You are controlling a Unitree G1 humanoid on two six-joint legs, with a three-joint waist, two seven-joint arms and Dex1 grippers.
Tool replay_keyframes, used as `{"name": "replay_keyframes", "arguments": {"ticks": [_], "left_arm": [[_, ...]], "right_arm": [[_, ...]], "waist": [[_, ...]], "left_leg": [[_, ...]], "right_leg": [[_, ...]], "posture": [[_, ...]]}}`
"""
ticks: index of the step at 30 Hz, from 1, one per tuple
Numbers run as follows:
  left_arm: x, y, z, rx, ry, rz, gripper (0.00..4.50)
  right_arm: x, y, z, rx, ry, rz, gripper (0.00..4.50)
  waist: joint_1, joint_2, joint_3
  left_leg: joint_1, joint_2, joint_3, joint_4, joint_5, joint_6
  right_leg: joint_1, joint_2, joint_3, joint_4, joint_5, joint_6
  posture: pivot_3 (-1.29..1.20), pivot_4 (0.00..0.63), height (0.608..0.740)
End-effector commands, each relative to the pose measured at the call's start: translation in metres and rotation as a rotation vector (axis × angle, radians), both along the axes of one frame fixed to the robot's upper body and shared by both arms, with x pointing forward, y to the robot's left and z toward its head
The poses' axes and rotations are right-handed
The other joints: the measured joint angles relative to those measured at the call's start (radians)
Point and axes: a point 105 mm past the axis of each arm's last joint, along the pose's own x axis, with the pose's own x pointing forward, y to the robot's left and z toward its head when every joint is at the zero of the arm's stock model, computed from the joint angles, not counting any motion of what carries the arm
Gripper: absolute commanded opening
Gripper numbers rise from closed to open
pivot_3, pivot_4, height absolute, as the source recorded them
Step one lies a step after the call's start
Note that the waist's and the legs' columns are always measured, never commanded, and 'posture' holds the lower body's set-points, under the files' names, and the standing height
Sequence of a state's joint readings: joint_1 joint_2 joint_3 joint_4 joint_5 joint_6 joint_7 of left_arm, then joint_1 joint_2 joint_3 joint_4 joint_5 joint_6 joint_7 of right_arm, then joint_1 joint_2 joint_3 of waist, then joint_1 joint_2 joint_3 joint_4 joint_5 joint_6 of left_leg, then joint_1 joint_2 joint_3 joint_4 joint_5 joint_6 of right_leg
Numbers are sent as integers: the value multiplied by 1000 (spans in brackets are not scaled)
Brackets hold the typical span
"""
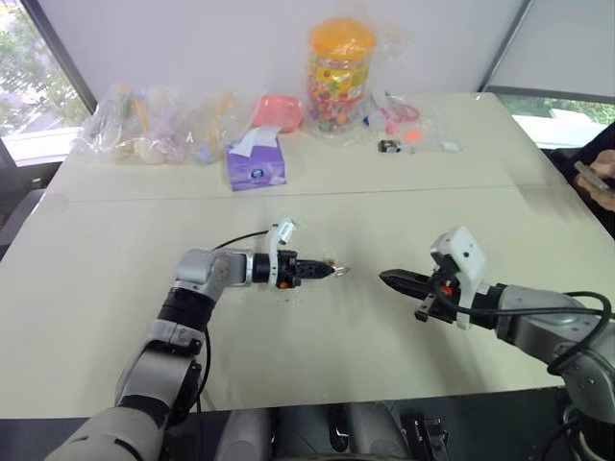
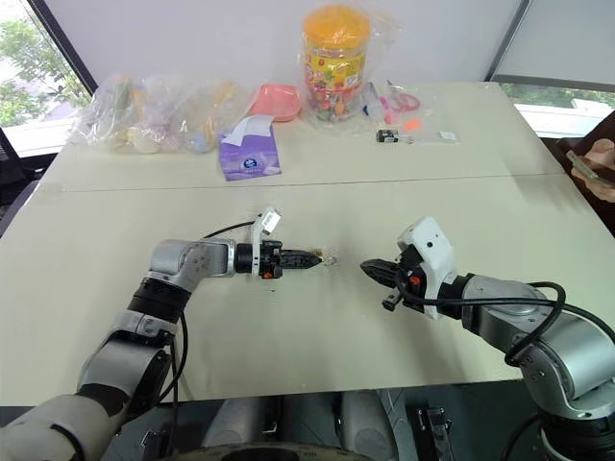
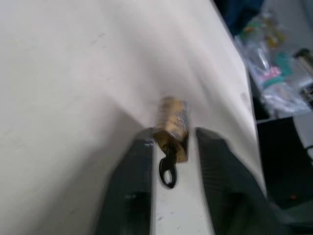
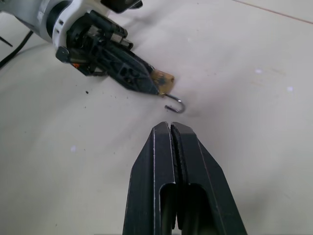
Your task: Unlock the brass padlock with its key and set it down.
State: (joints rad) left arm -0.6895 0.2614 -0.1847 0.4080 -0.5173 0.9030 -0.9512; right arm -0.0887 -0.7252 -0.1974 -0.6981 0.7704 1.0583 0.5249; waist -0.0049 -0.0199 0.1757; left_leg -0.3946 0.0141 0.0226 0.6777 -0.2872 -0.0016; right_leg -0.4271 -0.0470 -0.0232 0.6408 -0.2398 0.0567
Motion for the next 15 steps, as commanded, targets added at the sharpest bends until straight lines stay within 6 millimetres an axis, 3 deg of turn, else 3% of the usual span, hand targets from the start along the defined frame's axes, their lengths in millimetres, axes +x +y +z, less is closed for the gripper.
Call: {"name": "replay_keyframes", "arguments": {"ticks": [1, 2, 5, 15], "left_arm": [[9, 9, -9, 107, -115, 28, 2961], [11, 11, -9, 121, -146, 34, 3481], [10, 15, -2, 141, -262, -9, 4413], [2, 40, 26, 162, -538, -109, 4464]], "right_arm": [[-1, 6, 11, 10, -59, 24, 0], [-1, 7, 11, 9, -61, 25, 0], [-1, 7, 11, 7, -64, 27, 0], [1, 2, 13, -45, -79, 44, 0]], "waist": [[5, 0, 0], [8, 0, 0], [9, 0, 0], [16, 0, 0]], "left_leg": [[0, 0, 0, 0, 0, 0], [1, 0, 0, 0, 0, 0], [1, 1, 0, 0, 0, 0], [0, 2, 1, -5, 0, 0]], "right_leg": [[0, -1, 0, -1, 0, 0], [1, -2, 0, -1, 1, -1], [1, -2, 0, -2, 1, -1], [-1, -1, 0, -6, 2, -3]], "posture": [[0, 150, 737], [0, 150, 737], [0, 150, 737], [0, 150, 737]]}}
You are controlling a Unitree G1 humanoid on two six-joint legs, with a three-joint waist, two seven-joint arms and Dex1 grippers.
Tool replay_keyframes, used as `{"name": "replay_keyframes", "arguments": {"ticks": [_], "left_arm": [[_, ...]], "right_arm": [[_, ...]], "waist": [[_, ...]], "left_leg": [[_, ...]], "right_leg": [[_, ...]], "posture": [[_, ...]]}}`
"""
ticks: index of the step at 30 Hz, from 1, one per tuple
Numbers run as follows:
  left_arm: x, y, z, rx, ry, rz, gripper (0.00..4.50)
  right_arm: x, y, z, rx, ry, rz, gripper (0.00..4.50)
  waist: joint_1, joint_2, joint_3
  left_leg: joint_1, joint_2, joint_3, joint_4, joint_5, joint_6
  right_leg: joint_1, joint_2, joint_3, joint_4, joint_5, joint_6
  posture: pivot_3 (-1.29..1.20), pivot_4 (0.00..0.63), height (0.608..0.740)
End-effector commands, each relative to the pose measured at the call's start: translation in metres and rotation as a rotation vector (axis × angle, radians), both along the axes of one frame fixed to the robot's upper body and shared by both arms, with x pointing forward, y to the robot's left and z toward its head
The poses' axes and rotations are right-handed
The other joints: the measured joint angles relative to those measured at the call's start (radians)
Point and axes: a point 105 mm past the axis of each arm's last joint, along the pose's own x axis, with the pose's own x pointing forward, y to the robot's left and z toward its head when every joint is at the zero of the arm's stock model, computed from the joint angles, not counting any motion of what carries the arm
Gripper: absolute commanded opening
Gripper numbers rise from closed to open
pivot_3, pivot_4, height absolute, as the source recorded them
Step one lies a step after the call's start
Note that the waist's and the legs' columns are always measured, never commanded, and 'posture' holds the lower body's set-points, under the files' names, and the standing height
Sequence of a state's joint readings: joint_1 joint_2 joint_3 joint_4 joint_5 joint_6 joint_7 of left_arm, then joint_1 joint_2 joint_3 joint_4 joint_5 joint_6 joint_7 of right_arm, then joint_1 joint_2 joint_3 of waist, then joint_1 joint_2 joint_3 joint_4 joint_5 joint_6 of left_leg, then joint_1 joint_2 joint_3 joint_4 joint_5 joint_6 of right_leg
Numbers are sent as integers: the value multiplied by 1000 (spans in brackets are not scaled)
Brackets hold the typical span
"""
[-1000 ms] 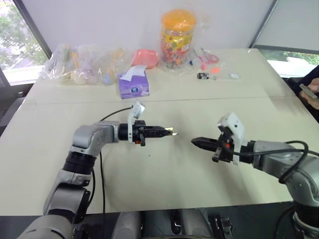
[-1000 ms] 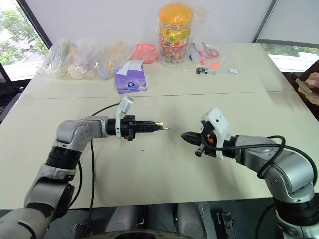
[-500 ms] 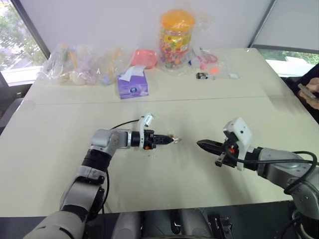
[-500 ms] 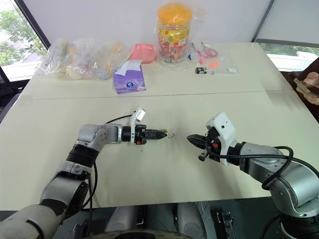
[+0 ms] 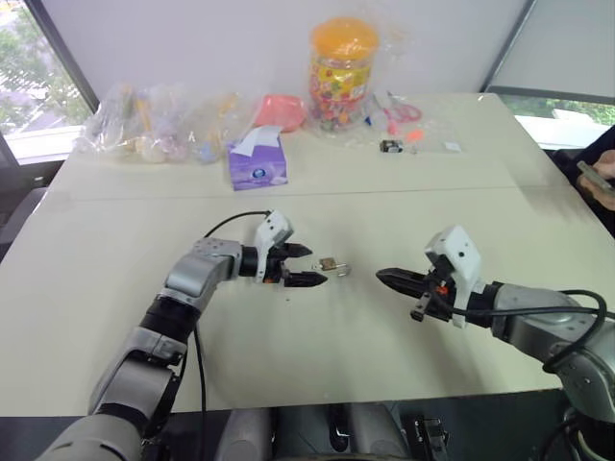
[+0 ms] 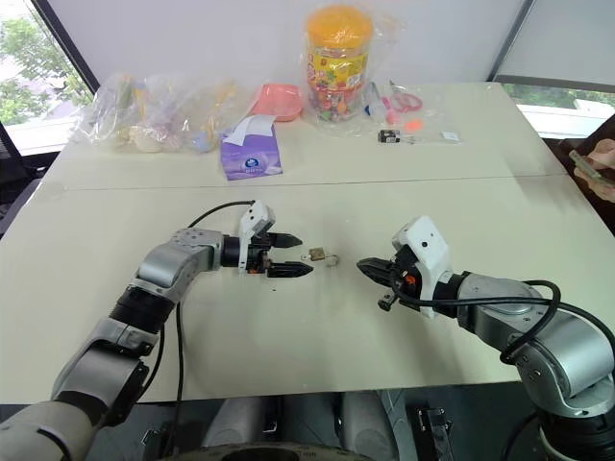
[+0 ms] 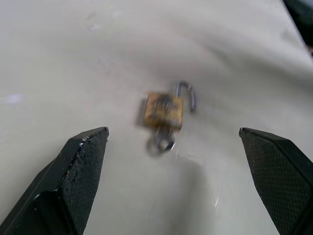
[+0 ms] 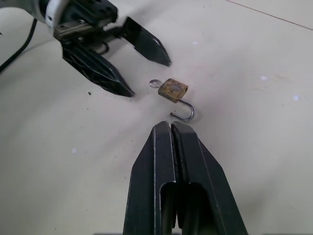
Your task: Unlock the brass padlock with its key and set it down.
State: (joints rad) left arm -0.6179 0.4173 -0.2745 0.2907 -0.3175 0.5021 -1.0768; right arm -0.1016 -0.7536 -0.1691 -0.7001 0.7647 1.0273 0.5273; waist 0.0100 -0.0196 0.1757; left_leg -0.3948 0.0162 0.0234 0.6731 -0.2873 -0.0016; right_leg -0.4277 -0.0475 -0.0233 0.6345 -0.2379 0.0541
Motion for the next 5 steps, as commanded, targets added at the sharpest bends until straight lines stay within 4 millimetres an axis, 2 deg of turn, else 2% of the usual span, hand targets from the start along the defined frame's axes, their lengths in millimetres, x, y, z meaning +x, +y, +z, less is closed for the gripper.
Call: {"name": "replay_keyframes", "arguments": {"ticks": [1, 5], "left_arm": [[-1, 11, 22, -23, -92, -30, 4464], [-11, 19, 38, -44, -101, -88, 4464]], "right_arm": [[0, -1, 11, -29, -55, 24, 0], [-1, -3, 13, -69, -69, 44, 0]], "waist": [[2, 0, 0], [2, 0, 0]], "left_leg": [[-1, 0, 0, 0, 0, 0], [-5, -1, 0, -1, 0, 0]], "right_leg": [[0, 0, 0, -1, 0, 0], [-2, -1, -1, -4, 0, 1]], "posture": [[0, 150, 737], [0, 150, 737]]}}
